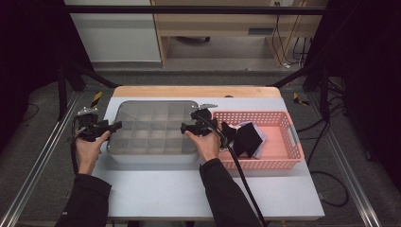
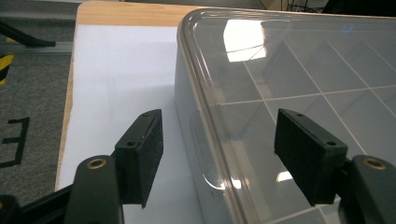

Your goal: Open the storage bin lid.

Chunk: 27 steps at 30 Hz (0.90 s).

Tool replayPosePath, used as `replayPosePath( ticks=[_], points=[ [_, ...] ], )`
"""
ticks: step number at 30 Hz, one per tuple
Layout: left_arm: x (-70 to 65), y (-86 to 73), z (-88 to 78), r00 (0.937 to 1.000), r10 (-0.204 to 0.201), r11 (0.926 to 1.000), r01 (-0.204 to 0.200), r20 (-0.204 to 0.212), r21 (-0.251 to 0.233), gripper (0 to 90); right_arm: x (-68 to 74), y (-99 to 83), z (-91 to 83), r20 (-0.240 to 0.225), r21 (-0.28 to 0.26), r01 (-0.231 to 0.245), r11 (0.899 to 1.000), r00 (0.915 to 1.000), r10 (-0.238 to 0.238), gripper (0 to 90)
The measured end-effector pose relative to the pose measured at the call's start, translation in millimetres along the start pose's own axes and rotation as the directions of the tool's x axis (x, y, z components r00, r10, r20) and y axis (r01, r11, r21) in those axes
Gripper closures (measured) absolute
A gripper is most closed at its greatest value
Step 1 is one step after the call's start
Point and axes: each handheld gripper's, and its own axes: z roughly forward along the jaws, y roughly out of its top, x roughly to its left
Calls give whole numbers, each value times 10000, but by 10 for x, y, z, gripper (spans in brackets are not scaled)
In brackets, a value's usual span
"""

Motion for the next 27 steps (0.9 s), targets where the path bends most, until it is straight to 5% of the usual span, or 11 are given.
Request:
replayPosePath(
  ticks=[21, 27],
  points=[
    [-45, -4, 95, 9945, -313, 9981, 258, 1003, 554, 215, -35, -47, 112, -515, 316, -980, 9947, 9937, 996, 148],
    [-50, 0, 98, 9939, -497, 9972, 439, 981, 606, 220, -25, -37, 127, -545, 372, -1031, 9940, 9930, 1051, 138]
  ],
)
